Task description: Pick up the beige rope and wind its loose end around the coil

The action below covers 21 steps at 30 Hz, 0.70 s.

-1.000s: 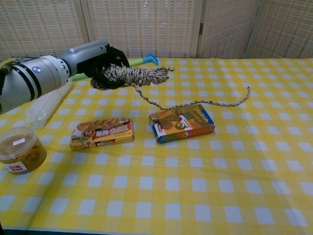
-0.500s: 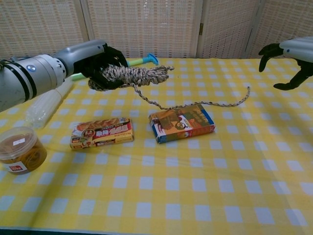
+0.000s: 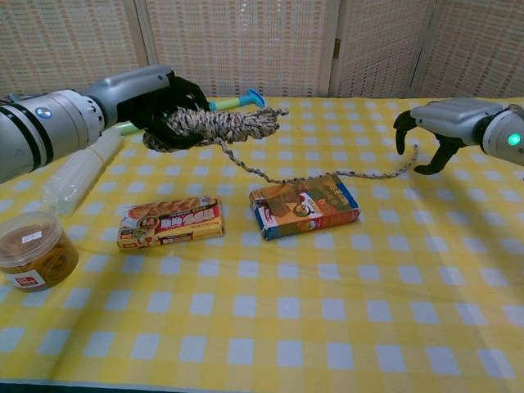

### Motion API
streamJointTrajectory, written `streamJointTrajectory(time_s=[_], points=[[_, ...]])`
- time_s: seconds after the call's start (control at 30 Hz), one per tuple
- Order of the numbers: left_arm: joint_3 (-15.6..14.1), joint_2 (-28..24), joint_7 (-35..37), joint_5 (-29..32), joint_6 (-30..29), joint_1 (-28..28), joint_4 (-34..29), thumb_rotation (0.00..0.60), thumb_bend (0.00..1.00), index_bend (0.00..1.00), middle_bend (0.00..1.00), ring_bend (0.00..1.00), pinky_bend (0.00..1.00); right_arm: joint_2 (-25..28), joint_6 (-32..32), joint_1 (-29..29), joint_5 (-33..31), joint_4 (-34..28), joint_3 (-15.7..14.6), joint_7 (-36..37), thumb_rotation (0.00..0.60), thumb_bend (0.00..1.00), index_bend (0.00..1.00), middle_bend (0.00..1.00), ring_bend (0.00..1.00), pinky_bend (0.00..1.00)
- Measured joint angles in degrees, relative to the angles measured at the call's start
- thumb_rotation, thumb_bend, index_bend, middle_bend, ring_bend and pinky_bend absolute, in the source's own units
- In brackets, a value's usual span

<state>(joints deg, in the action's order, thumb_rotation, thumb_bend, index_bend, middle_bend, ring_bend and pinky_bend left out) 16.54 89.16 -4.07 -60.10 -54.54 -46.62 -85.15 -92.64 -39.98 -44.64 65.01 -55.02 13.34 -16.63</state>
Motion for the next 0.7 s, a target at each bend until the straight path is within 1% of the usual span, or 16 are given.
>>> streamJointTrajectory(time_s=[0.23,0.37,0.7], points=[[-0.17,0.18,-0.33,0.41,-0.01,0.05,-0.02,0.600,0.59,0.67,0.65,0.64,0.72,-4.76,3.17,-3.26,-1.02,7.41,-0.05,0.69,0.600,0.37,0.46,0.18,0.13,0.02],[-0.42,0.28,-0.62,0.36,0.07,0.02,0.30,0.600,0.59,0.67,0.65,0.64,0.72,-7.16,4.53,-4.47,-1.52,11.03,-0.15,1.11,0.600,0.39,0.48,0.19,0.13,0.02],[-0.55,0.44,0.01,0.15,0.21,0.19,1.04,0.600,0.59,0.67,0.65,0.64,0.72,-10.71,6.39,-6.03,-2.13,17.55,0.02,2.80,0.600,0.40,0.50,0.20,0.13,0.02]])
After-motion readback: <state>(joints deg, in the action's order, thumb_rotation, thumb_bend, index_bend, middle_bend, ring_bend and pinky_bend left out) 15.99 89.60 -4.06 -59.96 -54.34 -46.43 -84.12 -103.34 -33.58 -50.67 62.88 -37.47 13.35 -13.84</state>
